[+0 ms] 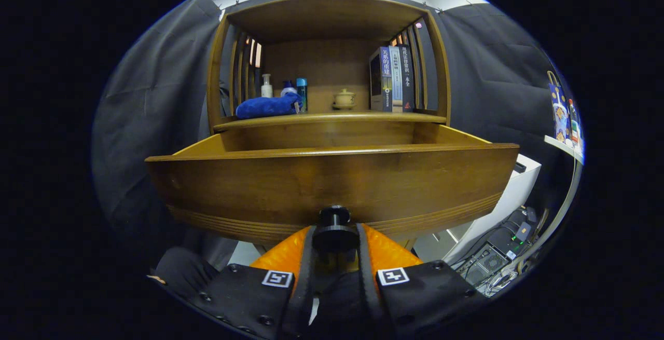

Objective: Pull open the drawer, take out the items inside it, and place them on the countertop above the cabinet.

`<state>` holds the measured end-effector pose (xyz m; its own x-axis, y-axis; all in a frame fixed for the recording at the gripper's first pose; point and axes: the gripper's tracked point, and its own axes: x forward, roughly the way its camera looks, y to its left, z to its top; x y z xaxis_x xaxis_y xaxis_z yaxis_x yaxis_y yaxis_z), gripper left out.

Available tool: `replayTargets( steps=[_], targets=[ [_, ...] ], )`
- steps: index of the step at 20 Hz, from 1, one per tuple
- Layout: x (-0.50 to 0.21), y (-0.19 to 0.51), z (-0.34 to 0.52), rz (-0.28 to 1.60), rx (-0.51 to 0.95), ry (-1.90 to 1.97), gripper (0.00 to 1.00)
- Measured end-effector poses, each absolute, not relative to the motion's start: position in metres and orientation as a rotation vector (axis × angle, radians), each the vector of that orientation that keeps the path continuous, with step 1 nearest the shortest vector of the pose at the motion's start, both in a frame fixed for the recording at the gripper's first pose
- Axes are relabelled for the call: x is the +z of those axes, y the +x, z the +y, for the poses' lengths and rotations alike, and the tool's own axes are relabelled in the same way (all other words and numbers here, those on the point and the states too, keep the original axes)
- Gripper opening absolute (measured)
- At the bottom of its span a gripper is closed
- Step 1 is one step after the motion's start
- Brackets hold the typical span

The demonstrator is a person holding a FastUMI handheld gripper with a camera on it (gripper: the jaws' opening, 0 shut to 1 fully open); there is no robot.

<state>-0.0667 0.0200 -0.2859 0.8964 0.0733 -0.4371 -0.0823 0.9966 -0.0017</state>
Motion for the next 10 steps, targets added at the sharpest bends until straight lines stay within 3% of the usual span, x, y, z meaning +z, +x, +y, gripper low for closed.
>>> replayTargets(
  steps=[3,8,10],
  targets=[
    [-0.263,-0.063,0.023,0.431,0.082,-0.026,0.54],
    [-0.214,-0.055,0.034,0.396,0.119,-0.042,0.99],
    [-0.194,-0.044,0.038,0.381,0.133,-0.022,0.99]
  ],
)
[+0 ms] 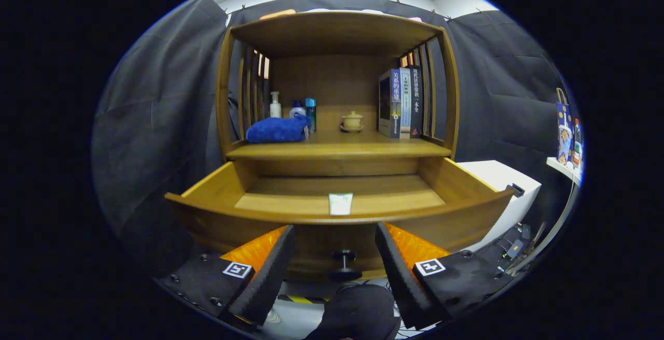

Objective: Pull open the drawer, take out the items inside it, and place them on the countertop above the cabinet.

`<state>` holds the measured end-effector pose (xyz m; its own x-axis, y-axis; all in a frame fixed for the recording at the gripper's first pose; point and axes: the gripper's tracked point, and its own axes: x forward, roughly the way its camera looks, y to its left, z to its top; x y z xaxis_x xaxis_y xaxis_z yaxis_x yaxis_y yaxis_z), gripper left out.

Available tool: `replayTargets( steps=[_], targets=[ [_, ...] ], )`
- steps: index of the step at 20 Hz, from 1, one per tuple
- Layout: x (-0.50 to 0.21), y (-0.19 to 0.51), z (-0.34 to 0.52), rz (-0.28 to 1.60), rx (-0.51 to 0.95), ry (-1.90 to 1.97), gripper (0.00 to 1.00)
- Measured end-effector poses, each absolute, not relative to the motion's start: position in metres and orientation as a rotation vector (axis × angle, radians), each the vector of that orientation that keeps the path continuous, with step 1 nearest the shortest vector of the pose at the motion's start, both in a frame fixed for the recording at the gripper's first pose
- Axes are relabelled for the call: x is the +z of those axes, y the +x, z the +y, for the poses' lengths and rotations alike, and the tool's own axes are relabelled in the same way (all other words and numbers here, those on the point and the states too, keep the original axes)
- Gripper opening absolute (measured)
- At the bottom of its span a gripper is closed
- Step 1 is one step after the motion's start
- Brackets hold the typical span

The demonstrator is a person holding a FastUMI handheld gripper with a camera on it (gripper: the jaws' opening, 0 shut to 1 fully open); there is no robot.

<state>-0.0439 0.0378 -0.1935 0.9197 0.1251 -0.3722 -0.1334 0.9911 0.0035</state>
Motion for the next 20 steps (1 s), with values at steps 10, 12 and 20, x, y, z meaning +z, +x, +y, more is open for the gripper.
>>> replayTargets(
  steps=[10,12,20],
  targets=[
    [-0.174,0.052,0.047,0.476,0.178,-0.006,0.99],
    [-0.186,0.070,0.045,0.537,0.169,-0.028,0.99],
    [-0.238,0.117,0.055,0.791,0.169,-0.071,0.99]
  ],
)
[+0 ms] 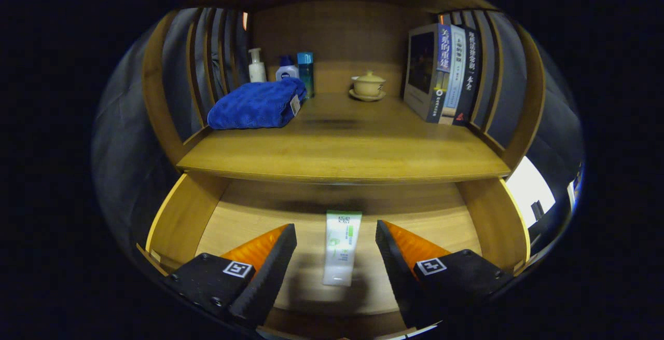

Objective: Pull open the drawer, take out the items inside it, and place them on the countertop above the cabinet.

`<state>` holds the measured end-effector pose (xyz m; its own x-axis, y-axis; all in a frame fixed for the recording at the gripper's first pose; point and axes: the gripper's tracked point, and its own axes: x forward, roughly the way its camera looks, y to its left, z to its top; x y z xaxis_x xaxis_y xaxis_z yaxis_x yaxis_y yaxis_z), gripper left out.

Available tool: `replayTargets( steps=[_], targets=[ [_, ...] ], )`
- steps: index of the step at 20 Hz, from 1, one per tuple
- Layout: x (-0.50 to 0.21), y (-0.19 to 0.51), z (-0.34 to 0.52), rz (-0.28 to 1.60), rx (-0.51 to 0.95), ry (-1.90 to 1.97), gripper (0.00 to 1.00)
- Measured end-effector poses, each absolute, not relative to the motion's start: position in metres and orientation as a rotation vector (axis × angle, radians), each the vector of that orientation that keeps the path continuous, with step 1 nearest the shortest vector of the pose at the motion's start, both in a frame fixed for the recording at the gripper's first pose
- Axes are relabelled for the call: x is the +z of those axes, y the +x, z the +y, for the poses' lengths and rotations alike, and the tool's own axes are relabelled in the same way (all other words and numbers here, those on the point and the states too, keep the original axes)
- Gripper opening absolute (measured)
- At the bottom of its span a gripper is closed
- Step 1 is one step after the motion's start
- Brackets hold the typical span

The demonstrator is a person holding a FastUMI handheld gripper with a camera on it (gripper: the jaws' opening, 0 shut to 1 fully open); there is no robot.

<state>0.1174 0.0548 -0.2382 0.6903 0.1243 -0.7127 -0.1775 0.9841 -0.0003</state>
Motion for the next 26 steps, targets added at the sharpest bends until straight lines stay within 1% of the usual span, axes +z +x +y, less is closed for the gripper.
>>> replayTargets(
  steps=[5,9,11,13,17,22,26],
  targets=[
    [-0.278,0.121,0.054,1.001,0.157,-0.091,0.99],
    [-0.303,0.110,0.050,1.158,0.128,-0.089,0.94],
    [-0.313,0.107,0.051,1.203,0.122,-0.090,0.91],
    [-0.324,0.101,0.048,1.246,0.106,-0.080,0.80],
    [-0.322,0.099,0.043,1.240,0.092,-0.036,0.65],
    [-0.296,0.082,0.041,1.208,0.133,-0.009,0.46],
    [-0.265,0.067,0.040,1.186,0.174,-0.010,0.46]
  ],
)
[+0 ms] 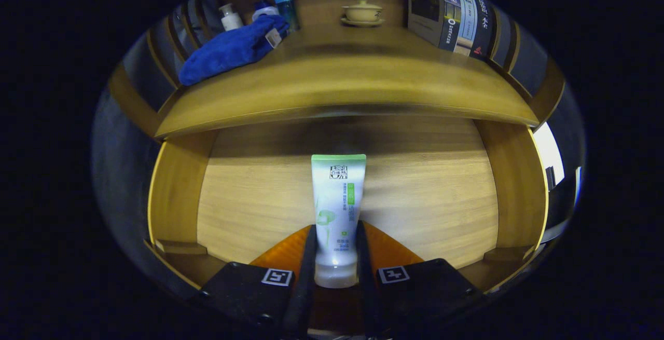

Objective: Pull open the drawer, take out the items inside it, and place them on the countertop above the cabinet.

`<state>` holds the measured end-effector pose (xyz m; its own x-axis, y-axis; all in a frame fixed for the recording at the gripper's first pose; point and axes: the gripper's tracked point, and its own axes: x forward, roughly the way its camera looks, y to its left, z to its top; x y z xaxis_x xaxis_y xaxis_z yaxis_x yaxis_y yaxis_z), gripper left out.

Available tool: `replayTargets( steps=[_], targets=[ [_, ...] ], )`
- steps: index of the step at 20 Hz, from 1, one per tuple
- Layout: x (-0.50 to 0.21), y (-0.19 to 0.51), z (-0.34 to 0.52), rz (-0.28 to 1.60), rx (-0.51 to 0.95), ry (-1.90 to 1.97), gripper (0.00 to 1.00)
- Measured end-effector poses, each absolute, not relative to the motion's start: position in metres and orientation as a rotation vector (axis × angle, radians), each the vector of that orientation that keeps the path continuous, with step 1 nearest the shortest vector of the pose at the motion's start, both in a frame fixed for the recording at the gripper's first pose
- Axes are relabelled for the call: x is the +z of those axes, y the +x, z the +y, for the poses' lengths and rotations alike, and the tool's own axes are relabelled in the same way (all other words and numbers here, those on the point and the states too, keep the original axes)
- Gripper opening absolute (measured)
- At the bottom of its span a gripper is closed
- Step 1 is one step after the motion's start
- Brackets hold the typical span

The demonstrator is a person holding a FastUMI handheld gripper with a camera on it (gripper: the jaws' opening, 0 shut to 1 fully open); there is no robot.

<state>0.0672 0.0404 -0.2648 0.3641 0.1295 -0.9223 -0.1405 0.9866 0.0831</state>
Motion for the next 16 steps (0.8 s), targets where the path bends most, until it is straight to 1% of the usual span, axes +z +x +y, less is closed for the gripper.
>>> replayTargets(
  steps=[4,8,12,16],
  targets=[
    [-0.223,0.063,0.043,1.130,0.213,-0.021,0.46],
    [-0.177,0.074,0.044,1.062,0.239,-0.052,0.46],
    [-0.135,0.109,0.048,0.986,0.239,-0.037,0.46],
    [-0.107,0.159,0.051,0.919,0.220,-0.022,0.46]
  ],
)
